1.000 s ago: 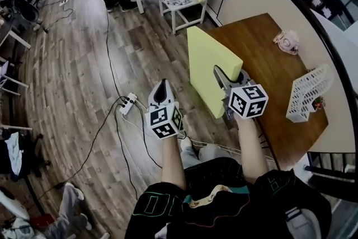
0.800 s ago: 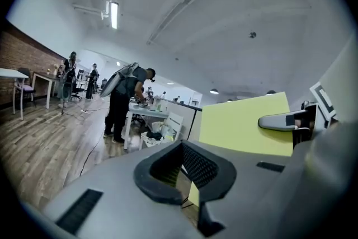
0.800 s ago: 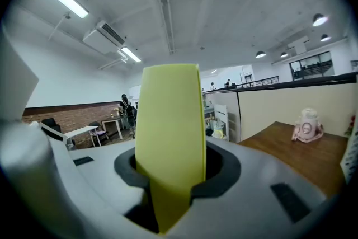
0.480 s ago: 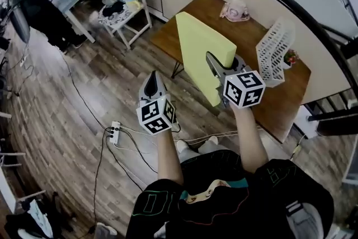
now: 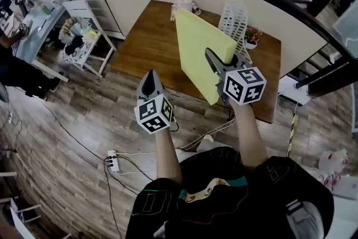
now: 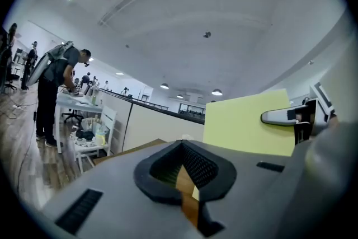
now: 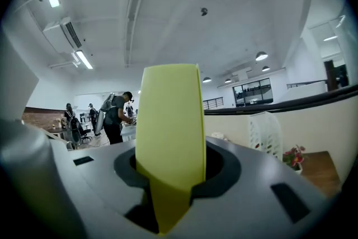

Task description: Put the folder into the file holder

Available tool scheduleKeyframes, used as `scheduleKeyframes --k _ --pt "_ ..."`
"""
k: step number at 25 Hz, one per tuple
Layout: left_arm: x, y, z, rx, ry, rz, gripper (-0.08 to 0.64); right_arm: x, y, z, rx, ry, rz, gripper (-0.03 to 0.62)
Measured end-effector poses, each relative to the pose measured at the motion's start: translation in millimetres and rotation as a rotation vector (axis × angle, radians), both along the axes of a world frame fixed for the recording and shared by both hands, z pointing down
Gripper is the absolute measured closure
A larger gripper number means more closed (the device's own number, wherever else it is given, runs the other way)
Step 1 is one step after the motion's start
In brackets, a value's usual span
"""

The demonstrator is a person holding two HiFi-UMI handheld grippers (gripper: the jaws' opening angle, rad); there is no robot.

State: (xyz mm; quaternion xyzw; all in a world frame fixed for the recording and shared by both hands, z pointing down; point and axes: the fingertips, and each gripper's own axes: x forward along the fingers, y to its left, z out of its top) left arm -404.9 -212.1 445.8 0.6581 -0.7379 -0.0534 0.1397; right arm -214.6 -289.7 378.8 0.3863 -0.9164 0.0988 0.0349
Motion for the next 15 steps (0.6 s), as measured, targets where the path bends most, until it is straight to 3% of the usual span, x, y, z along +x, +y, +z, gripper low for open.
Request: scheduleKeyframes --k 15 --pt "129 -72 -26 0.042 -0.015 0.249 0.565 149 -18 -41 0.071 -0.049 0.252 0.436"
